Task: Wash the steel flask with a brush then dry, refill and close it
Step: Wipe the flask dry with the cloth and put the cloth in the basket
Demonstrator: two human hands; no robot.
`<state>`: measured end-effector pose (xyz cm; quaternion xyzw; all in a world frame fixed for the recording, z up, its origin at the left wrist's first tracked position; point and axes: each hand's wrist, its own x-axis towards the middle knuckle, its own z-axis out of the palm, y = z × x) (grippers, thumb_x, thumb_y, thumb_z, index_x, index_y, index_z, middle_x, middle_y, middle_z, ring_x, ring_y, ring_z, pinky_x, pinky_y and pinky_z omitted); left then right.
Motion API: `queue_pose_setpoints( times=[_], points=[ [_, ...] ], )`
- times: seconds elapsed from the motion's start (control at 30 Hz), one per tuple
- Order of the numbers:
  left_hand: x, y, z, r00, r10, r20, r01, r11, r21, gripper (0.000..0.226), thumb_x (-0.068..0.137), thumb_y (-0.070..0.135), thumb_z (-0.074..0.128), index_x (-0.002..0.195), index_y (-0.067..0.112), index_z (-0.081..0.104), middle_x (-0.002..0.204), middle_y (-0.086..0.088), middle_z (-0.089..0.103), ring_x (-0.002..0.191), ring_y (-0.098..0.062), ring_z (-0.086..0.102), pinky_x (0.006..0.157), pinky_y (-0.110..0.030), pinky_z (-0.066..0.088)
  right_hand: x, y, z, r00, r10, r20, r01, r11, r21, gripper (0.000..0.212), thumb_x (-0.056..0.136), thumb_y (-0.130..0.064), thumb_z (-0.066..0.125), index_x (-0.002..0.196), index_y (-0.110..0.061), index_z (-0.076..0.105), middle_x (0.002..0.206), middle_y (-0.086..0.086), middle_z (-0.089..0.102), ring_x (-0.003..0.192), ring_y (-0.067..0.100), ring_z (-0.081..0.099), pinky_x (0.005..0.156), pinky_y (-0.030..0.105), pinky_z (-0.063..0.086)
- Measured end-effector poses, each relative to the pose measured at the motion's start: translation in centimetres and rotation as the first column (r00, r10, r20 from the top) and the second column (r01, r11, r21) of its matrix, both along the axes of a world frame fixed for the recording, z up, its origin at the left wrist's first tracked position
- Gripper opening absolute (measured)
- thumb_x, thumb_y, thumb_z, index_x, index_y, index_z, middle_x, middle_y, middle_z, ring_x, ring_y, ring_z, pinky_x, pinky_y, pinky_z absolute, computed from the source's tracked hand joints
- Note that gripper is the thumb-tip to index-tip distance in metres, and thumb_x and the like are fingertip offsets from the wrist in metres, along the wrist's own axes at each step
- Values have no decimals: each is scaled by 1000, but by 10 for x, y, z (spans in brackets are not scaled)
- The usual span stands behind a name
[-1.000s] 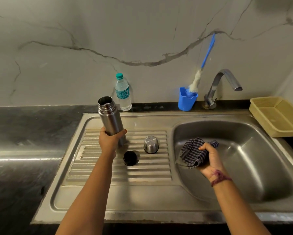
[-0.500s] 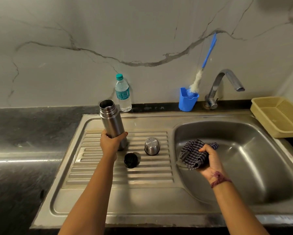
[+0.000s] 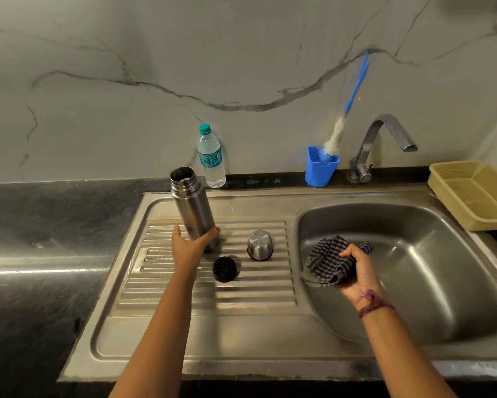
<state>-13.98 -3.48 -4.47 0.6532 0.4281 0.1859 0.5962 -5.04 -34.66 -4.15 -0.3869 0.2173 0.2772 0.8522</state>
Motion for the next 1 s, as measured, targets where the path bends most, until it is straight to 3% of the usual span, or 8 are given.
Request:
queue_pose_setpoints(
  times=[0.07, 0.2, 0.27, 0.37, 0.5, 0.7, 0.9, 1.0],
  points=[
    [-12, -12, -2, 999, 42, -15, -41, 998, 45, 114, 71, 38, 88, 157, 14, 19, 161, -9, 26, 145, -31, 31, 116, -48, 32, -1, -1, 0, 1000, -19, -1, 19, 1000, -1, 53, 65, -8, 56, 118, -5, 55, 106, 16, 63, 98, 33, 61, 85, 48, 53],
    [-43, -48, -12, 998, 38, 58, -51, 964, 261, 87, 77, 47, 82, 144, 11, 39, 138, -7, 45, 132, -27, 40, 106, -38, 36, -4, -4, -3, 999, -52, -6, 52, 999, -14, 76, 57, -11, 63, 131, -5, 50, 108, 17, 63, 100, 34, 61, 90, 51, 50],
    [-54, -64, -20, 998, -52, -36, 63, 891, 449, 76, 76, 47, 81, 134, 11, 48, 127, -6, 49, 124, -27, 41, 100, -34, 32, -6, -5, -2, 998, -57, -2, 57, 998, -15, 71, 63, -11, 58, 133, -5, 49, 108, 17, 62, 100, 34, 61, 86, 50, 53],
    [-59, -79, -30, 965, -150, -217, 252, 769, 588, 85, 68, 65, 75, 131, 14, 50, 124, -3, 46, 118, -23, 39, 100, -41, 33, -9, -5, -1, 998, -63, -11, 63, 998, -24, 71, 64, -10, 57, 134, -4, 48, 110, 17, 62, 101, 34, 60, 81, 52, 54],
    [-55, -83, -36, 946, -139, -293, 280, 803, 526, 78, 78, 40, 81, 141, 15, 43, 138, -10, 44, 129, -30, 35, 107, -46, 28, -15, -8, -2, 997, -79, -22, 79, 996, -30, 77, 62, -10, 58, 137, -4, 45, 125, 19, 57, 107, 36, 59, 80, 54, 54],
    [-49, -78, -38, 947, -95, -307, 250, 817, 519, 64, 81, 36, 79, 134, 16, 51, 130, -8, 56, 121, -31, 47, 99, -46, 34, -23, -14, 0, 995, -95, -21, 94, 994, -61, 75, 63, -9, 57, 136, -3, 45, 112, 18, 60, 101, 35, 60, 81, 50, 53],
    [-48, -85, -30, 977, -96, -188, 183, 831, 525, 58, 78, 29, 82, 127, 16, 55, 121, -4, 58, 115, -27, 49, 94, -41, 31, -25, -17, 2, 992, -122, -38, 119, 991, -62, 74, 63, -9, 57, 136, -4, 45, 110, 18, 60, 101, 35, 58, 90, 51, 49],
    [-46, -87, -25, 989, -131, -67, 146, 845, 514, 59, 75, 22, 86, 126, 15, 56, 115, 1, 55, 113, -26, 54, 99, -42, 38, -25, -19, 3, 990, -134, -38, 132, 990, -58, 68, 66, -9, 56, 133, -4, 47, 111, 18, 59, 102, 35, 58, 90, 52, 48]
  ],
)
